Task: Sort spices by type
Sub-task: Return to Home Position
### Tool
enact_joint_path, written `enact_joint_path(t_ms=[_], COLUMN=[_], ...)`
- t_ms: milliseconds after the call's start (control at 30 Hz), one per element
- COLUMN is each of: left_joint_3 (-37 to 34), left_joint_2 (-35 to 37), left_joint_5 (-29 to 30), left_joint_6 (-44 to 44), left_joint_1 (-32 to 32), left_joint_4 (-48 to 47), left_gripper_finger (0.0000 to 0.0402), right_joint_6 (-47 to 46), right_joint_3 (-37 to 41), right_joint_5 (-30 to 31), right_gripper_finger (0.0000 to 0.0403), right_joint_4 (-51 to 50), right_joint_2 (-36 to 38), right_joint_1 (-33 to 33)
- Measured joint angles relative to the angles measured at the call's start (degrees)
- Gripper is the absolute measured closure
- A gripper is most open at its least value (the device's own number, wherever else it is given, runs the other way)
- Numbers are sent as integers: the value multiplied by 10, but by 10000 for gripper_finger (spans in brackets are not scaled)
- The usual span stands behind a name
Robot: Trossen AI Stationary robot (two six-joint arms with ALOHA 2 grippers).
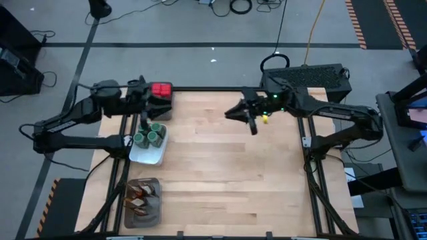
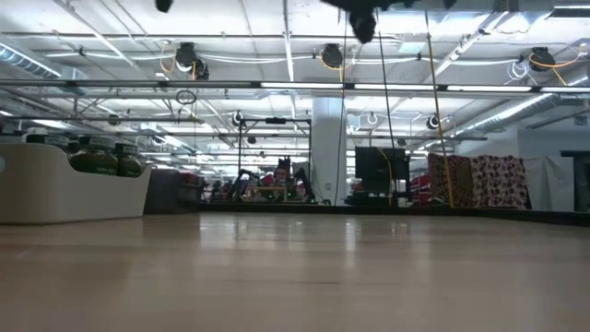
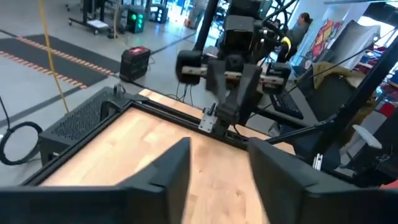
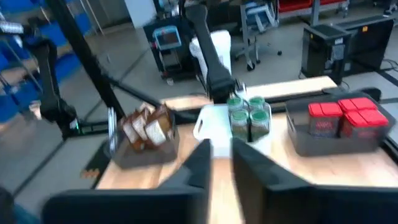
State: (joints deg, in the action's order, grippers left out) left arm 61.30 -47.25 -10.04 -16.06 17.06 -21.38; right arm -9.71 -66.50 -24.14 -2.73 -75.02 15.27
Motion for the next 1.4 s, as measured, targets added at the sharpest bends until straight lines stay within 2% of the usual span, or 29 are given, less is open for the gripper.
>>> enact_joint_path(t_ms=[67,100,267,333,467,700,933,1033,1300,1400], left_joint_3=[-23,-36,-120,-153,-212,-290,-345,-378,-474,-512], left_joint_2=[29,45,125,157,219,329,442,471,466,466], left_joint_5=[1,5,37,44,42,40,43,39,1,-4], left_joint_6=[5,7,0,-14,-38,-47,-46,-47,-86,-92], left_joint_1=[1,1,1,1,1,1,1,1,1,1], left_joint_4=[0,0,0,0,11,6,-67,-33,137,165], left_gripper_finger=[270,290,377,394,388,397,396,396,396,396], right_joint_6=[22,31,42,41,15,-93,-165,-183,-226,-222], right_joint_3=[0,0,18,39,107,281,396,438,551,576], right_joint_5=[1,2,6,24,68,81,152,179,227,230], right_gripper_finger=[376,388,395,400,401,402,403,403,403,403], right_joint_4=[-41,-56,-81,-82,-49,143,203,242,408,443], right_joint_2=[23,34,89,111,163,250,304,312,311,311], right_joint_1=[1,2,4,4,10,29,30,30,31,31])
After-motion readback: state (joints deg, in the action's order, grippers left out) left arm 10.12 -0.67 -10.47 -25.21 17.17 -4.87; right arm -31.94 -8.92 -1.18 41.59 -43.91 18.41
